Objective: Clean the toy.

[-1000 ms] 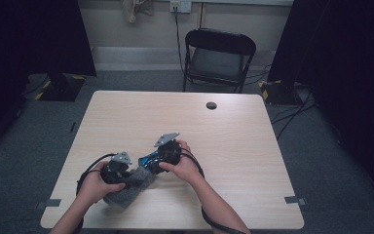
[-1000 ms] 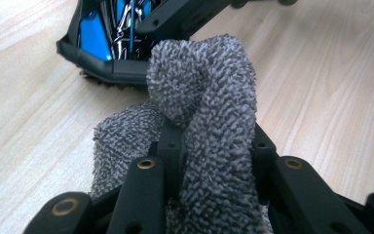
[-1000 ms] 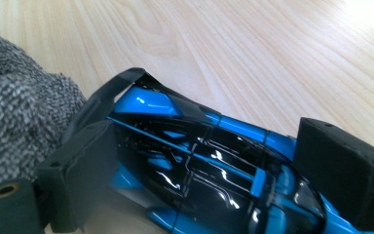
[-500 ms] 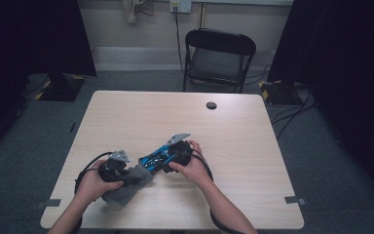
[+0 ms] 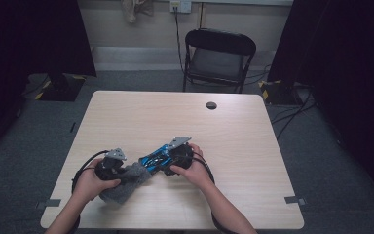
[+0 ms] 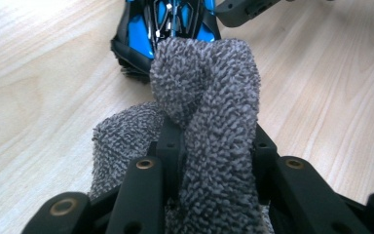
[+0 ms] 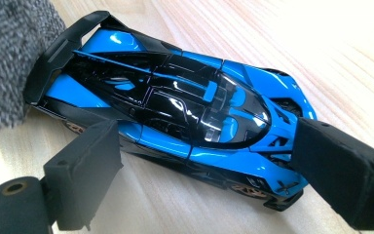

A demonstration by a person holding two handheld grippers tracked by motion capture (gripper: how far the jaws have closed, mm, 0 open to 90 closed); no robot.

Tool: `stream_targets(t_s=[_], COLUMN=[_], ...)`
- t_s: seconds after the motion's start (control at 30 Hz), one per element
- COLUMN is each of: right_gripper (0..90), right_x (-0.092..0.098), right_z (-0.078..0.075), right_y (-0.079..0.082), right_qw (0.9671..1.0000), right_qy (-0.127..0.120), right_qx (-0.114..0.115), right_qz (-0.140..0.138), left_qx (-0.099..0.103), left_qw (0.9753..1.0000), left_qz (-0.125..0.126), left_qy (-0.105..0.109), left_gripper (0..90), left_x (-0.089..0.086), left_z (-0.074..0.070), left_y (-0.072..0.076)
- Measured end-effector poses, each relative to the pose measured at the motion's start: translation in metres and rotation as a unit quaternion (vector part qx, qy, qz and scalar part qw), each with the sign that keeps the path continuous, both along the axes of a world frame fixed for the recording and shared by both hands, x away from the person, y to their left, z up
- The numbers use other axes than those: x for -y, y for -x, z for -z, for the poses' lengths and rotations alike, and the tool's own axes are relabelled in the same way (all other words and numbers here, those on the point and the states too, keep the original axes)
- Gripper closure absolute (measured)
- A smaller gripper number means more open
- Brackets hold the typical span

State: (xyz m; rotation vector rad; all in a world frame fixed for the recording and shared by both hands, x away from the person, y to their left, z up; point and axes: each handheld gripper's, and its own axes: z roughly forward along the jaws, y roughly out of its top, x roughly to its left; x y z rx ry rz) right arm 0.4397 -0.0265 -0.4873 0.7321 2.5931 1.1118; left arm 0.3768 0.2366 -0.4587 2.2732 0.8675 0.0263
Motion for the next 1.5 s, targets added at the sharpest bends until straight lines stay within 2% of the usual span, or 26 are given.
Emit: stream_targets(t_s=[0.23, 0.4, 0.5, 0.63, 0.67, 0.77, 0.83, 0.9, 0.97, 1.03, 1.13, 1.2, 1.37, 1.5], right_gripper=[10.5, 10.4, 10.4, 10.4, 10.4, 10.4, 10.5, 10.5, 10.5, 10.5, 10.6, 10.5, 10.5, 10.4], right_x=[0.000, 0.000, 0.000, 0.000, 0.000, 0.001, 0.001, 0.001, 0.001, 0.001, 0.002, 0.002, 0.001, 0.000], right_z=[0.001, 0.000, 0.000, 0.001, 0.001, 0.001, 0.001, 0.001, 0.001, 0.000, 0.001, 0.001, 0.001, 0.000], right_y=[0.000, 0.000, 0.000, 0.000, 0.000, 0.000, 0.000, 0.000, 0.000, 0.000, -0.001, -0.001, 0.000, -0.001], right_qw=[1.0000, 1.0000, 1.0000, 1.0000, 1.0000, 1.0000, 1.0000, 1.0000, 1.0000, 1.0000, 1.0000, 1.0000, 1.0000, 1.0000], right_qy=[-0.003, 0.002, 0.002, -0.002, -0.003, -0.005, -0.004, -0.003, -0.002, -0.002, -0.008, -0.009, -0.005, -0.002], right_qx=[0.001, -0.001, -0.001, 0.001, 0.002, 0.002, 0.003, 0.003, 0.002, 0.001, -0.002, -0.002, -0.001, -0.002], right_qz=[0.000, 0.000, -0.003, -0.002, -0.002, -0.001, -0.003, -0.004, -0.004, -0.004, -0.002, -0.001, 0.001, -0.001], left_qx=[0.009, 0.021, 0.023, 0.023, 0.025, 0.026, 0.030, 0.032, 0.043, 0.045, 0.054, 0.052, 0.039, 0.036], left_qw=[0.9997, 0.9984, 0.9971, 0.9966, 0.9964, 0.9958, 0.9952, 0.9942, 0.9935, 0.9926, 0.9914, 0.9917, 0.9914, 0.9911], left_qz=[-0.018, -0.050, -0.072, -0.074, -0.076, -0.087, -0.092, -0.103, -0.106, -0.113, -0.118, -0.116, -0.124, -0.128], left_qy=[0.015, 0.018, 0.004, -0.028, -0.027, -0.016, -0.012, -0.005, -0.008, -0.006, -0.018, -0.018, -0.014, -0.001], left_gripper=[67.6, 67.7, 67.7, 66.9, 64.6, 45.8, 38.4, 31.3, 27.4, 24.4, 24.4, 26.7, 29.6, 39.3], left_x=[-0.012, -0.024, -0.029, -0.027, -0.025, -0.021, -0.020, -0.021, -0.024, -0.026, -0.032, -0.036, -0.049, -0.053], left_z=[-0.008, -0.014, -0.015, -0.009, -0.006, 0.004, 0.006, 0.002, -0.004, -0.010, -0.017, -0.016, -0.006, 0.004], left_y=[-0.005, -0.020, -0.034, -0.049, -0.051, -0.053, -0.053, -0.052, -0.050, -0.048, -0.044, -0.041, -0.032, -0.031])
